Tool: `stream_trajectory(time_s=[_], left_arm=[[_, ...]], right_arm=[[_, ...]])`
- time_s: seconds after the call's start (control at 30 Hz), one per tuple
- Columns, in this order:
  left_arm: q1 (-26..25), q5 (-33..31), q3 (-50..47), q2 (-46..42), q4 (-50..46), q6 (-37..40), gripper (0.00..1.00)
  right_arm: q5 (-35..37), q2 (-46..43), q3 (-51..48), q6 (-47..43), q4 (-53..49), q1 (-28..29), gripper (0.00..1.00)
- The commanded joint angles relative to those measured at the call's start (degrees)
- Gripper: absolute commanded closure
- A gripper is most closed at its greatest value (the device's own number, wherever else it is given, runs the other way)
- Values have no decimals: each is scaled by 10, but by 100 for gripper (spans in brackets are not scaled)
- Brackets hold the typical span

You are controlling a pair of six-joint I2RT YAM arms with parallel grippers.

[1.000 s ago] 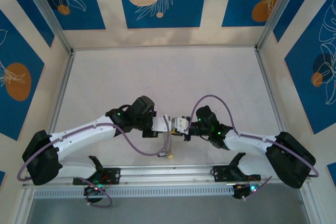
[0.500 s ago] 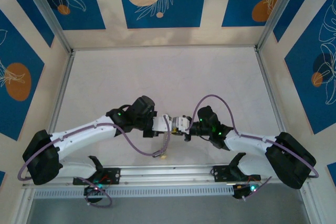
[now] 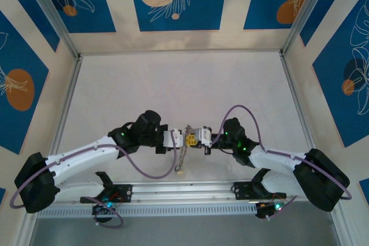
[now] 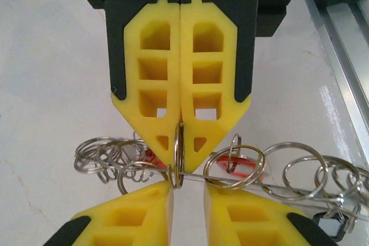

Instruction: Put the keys on the keyring

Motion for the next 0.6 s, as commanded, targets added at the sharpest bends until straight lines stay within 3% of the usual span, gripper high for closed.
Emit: stream_trajectory(time_s=[0.0, 0.3, 0.57], left_arm=[[1, 43, -9, -4, 48, -9, 80], [8, 41, -32, -43, 71, -14, 83], [10, 56, -23, -24, 73, -14, 87]], right_arm=[[-23, -11, -2, 6, 43, 0, 100], [-27, -9, 3, -2, 28, -1, 100], [-27, -1, 8, -1, 36, 0, 100]])
